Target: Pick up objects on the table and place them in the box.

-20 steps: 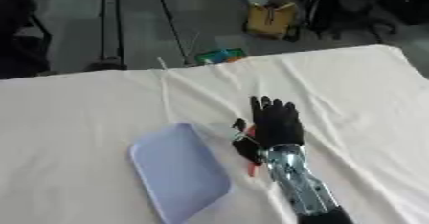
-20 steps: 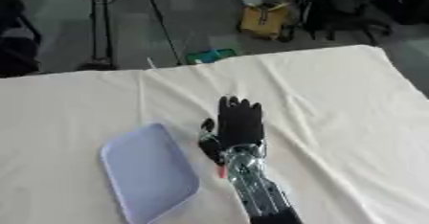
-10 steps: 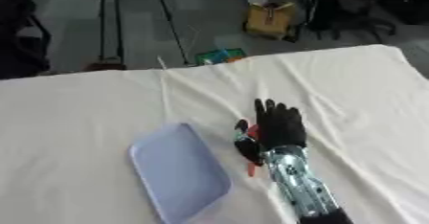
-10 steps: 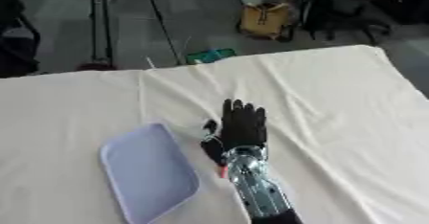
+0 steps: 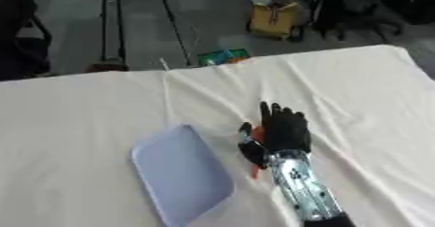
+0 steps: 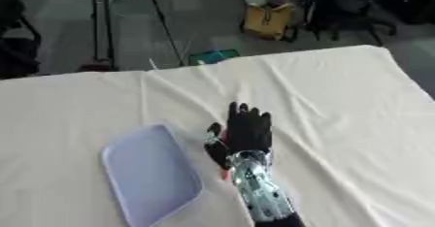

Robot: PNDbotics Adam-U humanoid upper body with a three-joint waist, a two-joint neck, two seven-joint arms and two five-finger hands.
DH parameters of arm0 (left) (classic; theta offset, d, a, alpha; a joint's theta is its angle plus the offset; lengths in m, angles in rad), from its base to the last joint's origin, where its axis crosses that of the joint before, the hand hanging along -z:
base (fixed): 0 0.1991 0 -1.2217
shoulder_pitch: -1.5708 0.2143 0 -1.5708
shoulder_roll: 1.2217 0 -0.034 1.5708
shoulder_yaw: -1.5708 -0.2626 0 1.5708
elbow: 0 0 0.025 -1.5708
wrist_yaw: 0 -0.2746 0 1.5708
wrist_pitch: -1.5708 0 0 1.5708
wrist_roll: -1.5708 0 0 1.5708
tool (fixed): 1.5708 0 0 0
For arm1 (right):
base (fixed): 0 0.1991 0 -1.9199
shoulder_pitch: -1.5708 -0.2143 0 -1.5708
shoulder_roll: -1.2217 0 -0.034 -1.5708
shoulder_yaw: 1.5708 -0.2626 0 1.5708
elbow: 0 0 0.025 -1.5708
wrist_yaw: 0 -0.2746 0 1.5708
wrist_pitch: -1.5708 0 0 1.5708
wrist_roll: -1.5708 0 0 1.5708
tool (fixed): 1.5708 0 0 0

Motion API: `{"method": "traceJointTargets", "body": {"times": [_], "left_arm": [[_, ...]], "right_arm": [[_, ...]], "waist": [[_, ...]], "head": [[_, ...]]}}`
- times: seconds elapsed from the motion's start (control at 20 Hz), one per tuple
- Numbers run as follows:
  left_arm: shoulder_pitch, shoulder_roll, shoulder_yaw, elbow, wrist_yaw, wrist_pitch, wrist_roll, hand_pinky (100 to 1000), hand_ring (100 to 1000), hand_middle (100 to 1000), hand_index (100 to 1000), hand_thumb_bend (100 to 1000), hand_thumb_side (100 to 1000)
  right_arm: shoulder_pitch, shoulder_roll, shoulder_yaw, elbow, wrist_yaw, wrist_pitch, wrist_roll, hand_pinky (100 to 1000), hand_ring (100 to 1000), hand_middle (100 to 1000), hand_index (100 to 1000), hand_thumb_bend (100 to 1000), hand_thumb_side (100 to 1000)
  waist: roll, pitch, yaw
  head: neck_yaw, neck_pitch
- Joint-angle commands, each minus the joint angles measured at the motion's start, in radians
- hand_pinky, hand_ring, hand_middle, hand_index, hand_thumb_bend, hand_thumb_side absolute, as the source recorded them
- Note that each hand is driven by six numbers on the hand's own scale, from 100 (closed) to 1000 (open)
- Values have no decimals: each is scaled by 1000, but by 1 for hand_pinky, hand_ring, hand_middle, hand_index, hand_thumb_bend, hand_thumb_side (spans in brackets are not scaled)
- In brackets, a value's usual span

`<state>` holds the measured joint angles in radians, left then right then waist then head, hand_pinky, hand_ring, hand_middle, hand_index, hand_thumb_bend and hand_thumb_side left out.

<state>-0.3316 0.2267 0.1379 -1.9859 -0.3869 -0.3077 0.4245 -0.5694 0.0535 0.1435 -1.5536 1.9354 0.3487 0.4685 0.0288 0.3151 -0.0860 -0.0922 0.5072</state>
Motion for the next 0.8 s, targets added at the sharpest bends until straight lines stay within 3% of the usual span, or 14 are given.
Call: {"method": "traceJointTargets", "body": {"times": [0.05,0.4,0.8], "left_arm": [[-7,6,-4,-14,-3,3,-3,710,803,844,767,100,909],[-7,3,-6,-14,-2,4,-5,711,803,845,767,100,910],[-6,1,-6,-14,-2,6,-6,711,804,846,767,100,910]], "right_arm": [[-24,12,-10,11,-30,16,-20,695,742,795,1000,137,1000],[-70,10,-12,77,-89,21,-25,695,745,800,1000,156,1000],[-87,11,-18,128,-90,23,-11,696,749,807,1000,181,1000]], "waist": [[3,-16,3],[6,-16,7],[5,-16,9]], "head": [[-4,-16],[-8,-14],[-9,-17]]}}
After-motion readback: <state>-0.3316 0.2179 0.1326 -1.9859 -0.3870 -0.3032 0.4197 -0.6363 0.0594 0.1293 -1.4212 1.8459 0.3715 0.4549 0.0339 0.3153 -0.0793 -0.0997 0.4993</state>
